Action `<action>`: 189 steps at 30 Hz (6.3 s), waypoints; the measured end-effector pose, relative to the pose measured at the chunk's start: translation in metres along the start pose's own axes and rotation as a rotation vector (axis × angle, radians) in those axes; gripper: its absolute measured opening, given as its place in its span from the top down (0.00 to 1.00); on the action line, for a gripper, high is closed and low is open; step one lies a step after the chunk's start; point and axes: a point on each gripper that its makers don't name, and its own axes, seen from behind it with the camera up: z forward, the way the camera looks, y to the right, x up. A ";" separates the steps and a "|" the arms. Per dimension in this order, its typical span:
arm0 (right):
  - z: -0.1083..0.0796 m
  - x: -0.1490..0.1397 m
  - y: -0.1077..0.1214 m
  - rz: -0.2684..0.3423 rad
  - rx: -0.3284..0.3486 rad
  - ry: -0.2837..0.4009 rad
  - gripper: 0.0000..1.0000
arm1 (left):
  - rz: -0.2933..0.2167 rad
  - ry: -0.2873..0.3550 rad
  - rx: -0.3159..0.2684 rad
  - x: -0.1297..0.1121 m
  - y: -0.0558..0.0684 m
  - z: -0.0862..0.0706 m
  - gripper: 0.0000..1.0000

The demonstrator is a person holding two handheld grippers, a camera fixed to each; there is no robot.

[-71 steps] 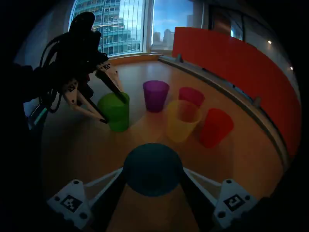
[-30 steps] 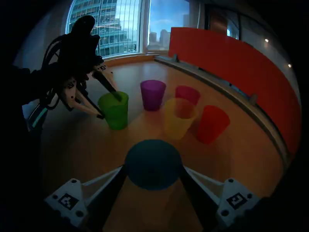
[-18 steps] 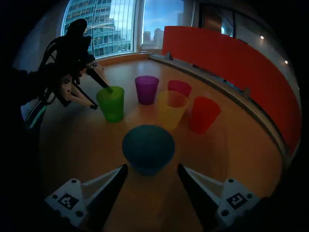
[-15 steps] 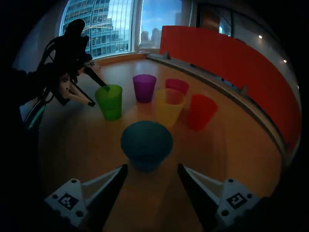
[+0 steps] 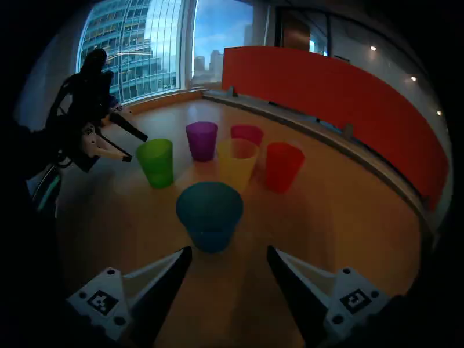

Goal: Pour water

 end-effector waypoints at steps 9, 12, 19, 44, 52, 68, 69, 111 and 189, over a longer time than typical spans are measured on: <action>-0.016 0.002 0.011 0.075 -0.085 0.030 0.00 | -0.047 0.039 0.116 -0.001 -0.021 -0.016 0.07; -0.022 0.005 0.016 0.090 -0.120 0.047 0.00 | -0.064 0.059 0.159 0.001 -0.028 -0.022 0.07; -0.034 0.013 0.025 0.132 -0.177 0.096 0.00 | -0.115 0.102 0.198 0.002 -0.032 -0.032 0.07; -0.068 0.030 0.060 0.217 -0.462 0.269 0.00 | -0.268 0.294 0.382 0.025 -0.063 -0.067 0.07; -0.079 0.045 0.071 0.234 -0.554 0.373 0.00 | -0.273 0.371 0.481 0.038 -0.079 -0.085 0.07; -0.121 0.091 0.081 0.223 -0.699 0.625 0.00 | -0.209 0.564 0.607 0.082 -0.089 -0.124 0.07; -0.124 0.093 0.081 0.221 -0.707 0.637 0.00 | -0.202 0.574 0.616 0.085 -0.090 -0.127 0.07; -0.146 0.076 0.077 0.276 -0.801 0.572 0.00 | -0.152 0.664 0.764 0.066 -0.100 -0.131 0.07; -0.149 0.084 0.067 0.247 -0.783 0.584 0.00 | -0.267 0.585 0.723 0.012 -0.125 -0.093 0.07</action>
